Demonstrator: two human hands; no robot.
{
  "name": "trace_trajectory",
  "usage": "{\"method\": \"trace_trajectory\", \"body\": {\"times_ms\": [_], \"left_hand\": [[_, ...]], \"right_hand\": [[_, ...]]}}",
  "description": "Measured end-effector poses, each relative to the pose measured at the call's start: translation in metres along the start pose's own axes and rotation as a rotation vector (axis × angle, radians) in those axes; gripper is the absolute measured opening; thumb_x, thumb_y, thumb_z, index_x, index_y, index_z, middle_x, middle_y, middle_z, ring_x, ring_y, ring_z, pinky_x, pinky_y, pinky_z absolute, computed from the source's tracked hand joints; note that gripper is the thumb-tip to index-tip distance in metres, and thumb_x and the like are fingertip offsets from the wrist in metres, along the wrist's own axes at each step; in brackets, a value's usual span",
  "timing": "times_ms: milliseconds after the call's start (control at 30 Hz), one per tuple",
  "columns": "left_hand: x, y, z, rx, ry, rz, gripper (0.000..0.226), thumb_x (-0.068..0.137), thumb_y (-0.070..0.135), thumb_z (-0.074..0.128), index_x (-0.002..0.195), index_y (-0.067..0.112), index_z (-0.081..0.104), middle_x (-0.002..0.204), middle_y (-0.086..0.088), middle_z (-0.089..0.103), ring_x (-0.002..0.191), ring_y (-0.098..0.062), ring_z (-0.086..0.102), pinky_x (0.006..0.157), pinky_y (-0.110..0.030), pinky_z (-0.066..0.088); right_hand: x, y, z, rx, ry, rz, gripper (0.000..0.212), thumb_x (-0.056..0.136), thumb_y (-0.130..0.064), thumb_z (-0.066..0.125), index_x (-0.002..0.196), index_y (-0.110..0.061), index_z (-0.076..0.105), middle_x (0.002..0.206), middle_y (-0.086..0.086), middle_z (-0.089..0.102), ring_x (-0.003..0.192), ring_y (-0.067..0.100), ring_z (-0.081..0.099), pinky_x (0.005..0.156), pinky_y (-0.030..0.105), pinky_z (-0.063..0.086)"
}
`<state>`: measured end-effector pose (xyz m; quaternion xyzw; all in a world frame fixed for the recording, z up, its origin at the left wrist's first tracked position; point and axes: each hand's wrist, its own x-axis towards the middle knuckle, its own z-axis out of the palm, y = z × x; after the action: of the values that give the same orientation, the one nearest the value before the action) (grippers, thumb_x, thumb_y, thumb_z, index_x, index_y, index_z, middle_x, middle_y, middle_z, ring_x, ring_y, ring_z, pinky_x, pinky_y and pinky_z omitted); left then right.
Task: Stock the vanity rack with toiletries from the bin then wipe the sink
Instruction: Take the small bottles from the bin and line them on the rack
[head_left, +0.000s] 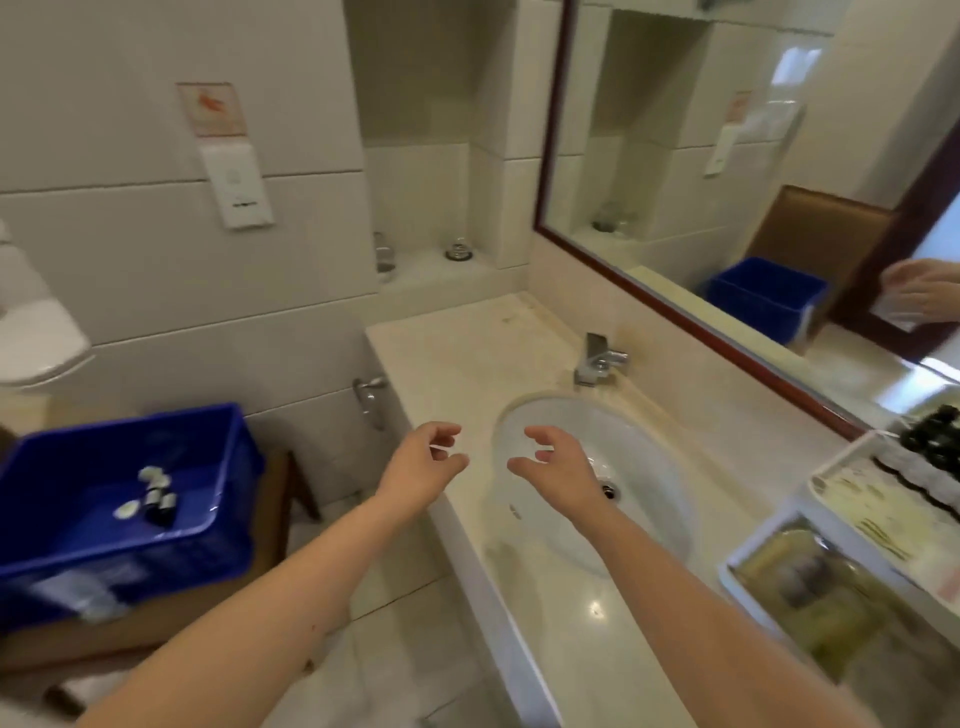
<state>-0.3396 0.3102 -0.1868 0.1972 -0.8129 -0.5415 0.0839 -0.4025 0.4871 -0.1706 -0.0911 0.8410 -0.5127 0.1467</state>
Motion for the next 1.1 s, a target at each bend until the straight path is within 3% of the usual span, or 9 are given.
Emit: {"method": "trace_trajectory", "body": {"times_ms": [67, 267, 667, 767, 867, 1000, 1100], "left_hand": [[-0.011, -0.011, -0.026, 0.026, 0.062, -0.022, 0.036, 0.082, 0.015, 0.069, 0.115, 0.023, 0.06, 0.112, 0.0, 0.062, 0.094, -0.012, 0.061, 0.091, -0.028, 0.049], [-0.044, -0.047, -0.107, 0.051, 0.205, -0.108, 0.041, 0.084, 0.021, 0.069, 0.123, 0.027, 0.056, 0.114, 0.007, 0.059, 0.101, -0.009, 0.059, 0.094, -0.031, 0.05], [-0.06, -0.137, -0.271, 0.062, 0.353, -0.215, 0.038, 0.088, 0.02, 0.067, 0.124, 0.024, 0.055, 0.111, 0.011, 0.056, 0.096, -0.004, 0.058, 0.079, -0.02, 0.047], [-0.059, -0.166, -0.319, 0.074, 0.371, -0.238, 0.038, 0.088, 0.021, 0.067, 0.123, 0.027, 0.054, 0.114, 0.01, 0.057, 0.099, -0.006, 0.058, 0.084, -0.026, 0.049], [-0.059, -0.192, -0.364, 0.091, 0.387, -0.255, 0.039, 0.088, 0.02, 0.067, 0.125, 0.025, 0.055, 0.115, 0.007, 0.057, 0.102, -0.01, 0.059, 0.085, -0.029, 0.051], [-0.06, -0.217, -0.415, 0.1, 0.39, -0.264, 0.038, 0.089, 0.015, 0.066, 0.125, 0.022, 0.055, 0.114, 0.004, 0.057, 0.094, -0.012, 0.061, 0.086, -0.035, 0.053], [-0.06, -0.237, -0.443, 0.109, 0.385, -0.289, 0.041, 0.088, 0.017, 0.067, 0.126, 0.021, 0.054, 0.115, 0.004, 0.056, 0.098, -0.015, 0.061, 0.09, -0.038, 0.053]], "right_hand": [[0.003, -0.01, 0.025, -0.011, -0.071, -0.036, 0.051, 0.082, -0.018, 0.072, 0.129, -0.018, 0.054, 0.134, -0.001, 0.05, 0.11, 0.011, 0.05, 0.076, 0.024, 0.044], [0.006, -0.046, 0.106, -0.105, -0.27, -0.124, 0.056, 0.081, -0.016, 0.071, 0.133, -0.014, 0.051, 0.137, 0.005, 0.052, 0.12, 0.021, 0.054, 0.094, 0.026, 0.043], [-0.004, -0.127, 0.292, -0.122, -0.456, -0.19, 0.056, 0.082, -0.017, 0.072, 0.134, -0.019, 0.05, 0.137, 0.002, 0.05, 0.119, 0.015, 0.053, 0.089, 0.023, 0.042], [-0.006, -0.147, 0.341, -0.129, -0.49, -0.202, 0.055, 0.084, -0.015, 0.07, 0.135, -0.018, 0.048, 0.136, 0.0, 0.05, 0.12, 0.016, 0.051, 0.085, 0.023, 0.042], [-0.004, -0.161, 0.392, -0.124, -0.502, -0.203, 0.054, 0.084, -0.014, 0.071, 0.133, -0.018, 0.049, 0.134, -0.001, 0.051, 0.108, 0.01, 0.051, 0.08, 0.021, 0.043], [-0.004, -0.173, 0.448, -0.12, -0.551, -0.166, 0.058, 0.085, -0.013, 0.07, 0.137, -0.016, 0.046, 0.138, 0.001, 0.049, 0.124, 0.018, 0.05, 0.087, 0.025, 0.045], [-0.002, -0.179, 0.482, -0.159, -0.576, -0.154, 0.058, 0.084, -0.016, 0.072, 0.137, -0.018, 0.046, 0.139, 0.002, 0.048, 0.122, 0.018, 0.051, 0.09, 0.028, 0.047]]}}
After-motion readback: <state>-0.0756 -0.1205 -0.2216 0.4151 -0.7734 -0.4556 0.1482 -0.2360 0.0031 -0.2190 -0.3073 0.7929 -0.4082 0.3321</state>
